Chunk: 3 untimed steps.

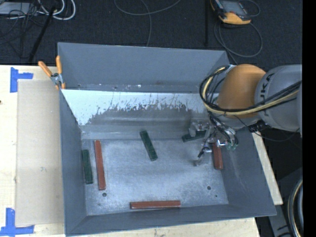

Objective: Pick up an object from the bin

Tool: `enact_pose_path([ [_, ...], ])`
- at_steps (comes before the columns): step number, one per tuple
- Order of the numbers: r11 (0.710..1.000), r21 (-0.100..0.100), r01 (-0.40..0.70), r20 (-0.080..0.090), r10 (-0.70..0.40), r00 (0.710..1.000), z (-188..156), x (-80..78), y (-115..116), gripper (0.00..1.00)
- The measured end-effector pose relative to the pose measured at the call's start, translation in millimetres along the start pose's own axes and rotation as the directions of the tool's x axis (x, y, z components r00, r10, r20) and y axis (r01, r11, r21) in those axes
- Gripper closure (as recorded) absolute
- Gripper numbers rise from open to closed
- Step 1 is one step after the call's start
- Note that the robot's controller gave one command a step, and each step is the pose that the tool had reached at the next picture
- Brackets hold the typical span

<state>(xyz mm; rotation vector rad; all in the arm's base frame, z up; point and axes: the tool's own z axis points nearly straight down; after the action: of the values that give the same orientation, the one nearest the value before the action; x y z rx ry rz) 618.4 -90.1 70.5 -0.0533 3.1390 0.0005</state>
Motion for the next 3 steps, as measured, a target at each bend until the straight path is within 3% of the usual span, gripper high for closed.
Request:
enact_pose_path([
  [1,0.997,0.0,-0.081,0.004,0.081,0.997,-113,52.7,12,0.0],
  [2,1.0,0.0,0.019,-0.001,-0.019,1.0,4,0.0,-4,0.0],
  [3,1.0,0.0,0.017,0.0,-0.017,1.0,0,-4.8,-7,0.0],
])
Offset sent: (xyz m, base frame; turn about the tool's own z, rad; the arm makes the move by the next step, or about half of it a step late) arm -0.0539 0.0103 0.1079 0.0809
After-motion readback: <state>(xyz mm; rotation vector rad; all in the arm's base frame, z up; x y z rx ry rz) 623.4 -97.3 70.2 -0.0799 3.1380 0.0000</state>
